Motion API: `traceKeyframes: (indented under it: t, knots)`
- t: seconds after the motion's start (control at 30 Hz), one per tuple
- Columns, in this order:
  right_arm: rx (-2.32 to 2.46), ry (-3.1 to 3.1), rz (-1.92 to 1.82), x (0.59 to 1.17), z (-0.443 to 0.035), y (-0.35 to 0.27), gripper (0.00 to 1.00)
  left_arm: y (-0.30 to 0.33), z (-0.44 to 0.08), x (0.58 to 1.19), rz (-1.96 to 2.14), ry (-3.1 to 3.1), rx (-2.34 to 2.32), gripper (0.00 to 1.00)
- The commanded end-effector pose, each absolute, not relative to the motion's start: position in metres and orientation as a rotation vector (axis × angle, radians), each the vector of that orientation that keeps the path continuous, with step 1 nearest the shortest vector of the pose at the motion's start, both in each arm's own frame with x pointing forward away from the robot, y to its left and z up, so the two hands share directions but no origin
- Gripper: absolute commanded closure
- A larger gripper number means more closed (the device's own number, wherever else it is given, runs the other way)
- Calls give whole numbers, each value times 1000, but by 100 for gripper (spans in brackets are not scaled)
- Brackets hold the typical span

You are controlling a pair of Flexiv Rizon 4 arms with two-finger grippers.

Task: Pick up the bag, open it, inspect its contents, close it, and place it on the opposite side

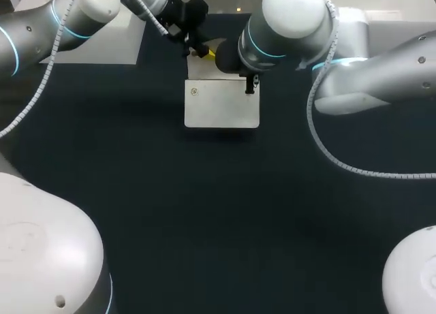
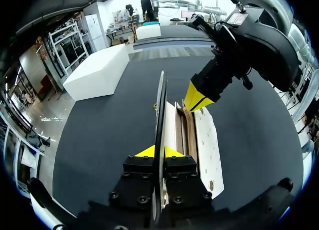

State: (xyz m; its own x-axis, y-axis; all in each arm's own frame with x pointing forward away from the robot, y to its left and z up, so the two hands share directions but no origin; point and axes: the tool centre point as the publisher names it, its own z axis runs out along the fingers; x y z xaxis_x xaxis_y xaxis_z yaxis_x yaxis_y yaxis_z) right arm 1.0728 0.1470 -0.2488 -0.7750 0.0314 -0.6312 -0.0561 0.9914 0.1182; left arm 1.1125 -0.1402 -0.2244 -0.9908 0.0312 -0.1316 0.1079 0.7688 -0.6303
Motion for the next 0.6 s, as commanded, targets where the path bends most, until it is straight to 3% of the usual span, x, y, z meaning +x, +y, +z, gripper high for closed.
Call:
traceKeyframes:
  t: [0.03,0.6]
  knots:
    - [-23,2449,183,1081,-258,149,100,-140,-216,1110,-1022,2850,109,100]
    - [-60,2445,193,1069,-270,152,100,-137,-206,1113,-1109,2906,29,100]
